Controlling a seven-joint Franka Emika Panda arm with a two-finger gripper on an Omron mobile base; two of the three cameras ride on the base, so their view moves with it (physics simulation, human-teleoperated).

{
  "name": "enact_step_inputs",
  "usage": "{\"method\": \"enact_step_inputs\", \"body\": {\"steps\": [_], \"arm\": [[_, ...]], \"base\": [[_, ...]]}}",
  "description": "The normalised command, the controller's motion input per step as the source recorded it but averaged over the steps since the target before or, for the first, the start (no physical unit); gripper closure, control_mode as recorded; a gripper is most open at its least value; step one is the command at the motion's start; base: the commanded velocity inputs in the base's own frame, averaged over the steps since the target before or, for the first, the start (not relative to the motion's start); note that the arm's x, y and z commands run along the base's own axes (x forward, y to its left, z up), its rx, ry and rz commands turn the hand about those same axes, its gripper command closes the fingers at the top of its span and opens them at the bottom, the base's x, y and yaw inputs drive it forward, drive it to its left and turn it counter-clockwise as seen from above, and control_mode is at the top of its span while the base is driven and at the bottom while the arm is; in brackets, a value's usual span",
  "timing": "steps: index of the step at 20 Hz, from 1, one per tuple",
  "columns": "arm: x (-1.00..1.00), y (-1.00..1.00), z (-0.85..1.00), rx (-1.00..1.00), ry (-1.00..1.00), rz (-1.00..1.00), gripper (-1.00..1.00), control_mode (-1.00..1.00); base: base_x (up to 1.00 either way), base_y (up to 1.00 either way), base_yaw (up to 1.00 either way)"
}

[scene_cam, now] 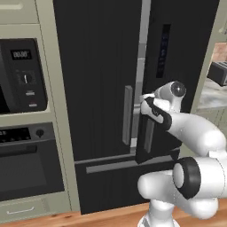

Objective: Open the fridge, remove the mango, cucumber, and steak, and place them on any counter.

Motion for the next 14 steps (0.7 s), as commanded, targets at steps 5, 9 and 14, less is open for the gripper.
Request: {"method": "enact_step_inputs", "body": {"steps": [5,9,14], "arm": [[-1.0,-0.29,-0.05,-0.02,-0.1,0.02,1.0,-1.0],[-1.0,-0.29,-0.02,0.0,-0.11,0.07,1.0,-1.0],[-1.0,-0.3,-0.04,0.0,-0.08,0.05,1.0,-1.0]], "base": [[0.0,0.0,0.0],[0.0,0.0,0.0],[0.0,0.0,0.0]]}}
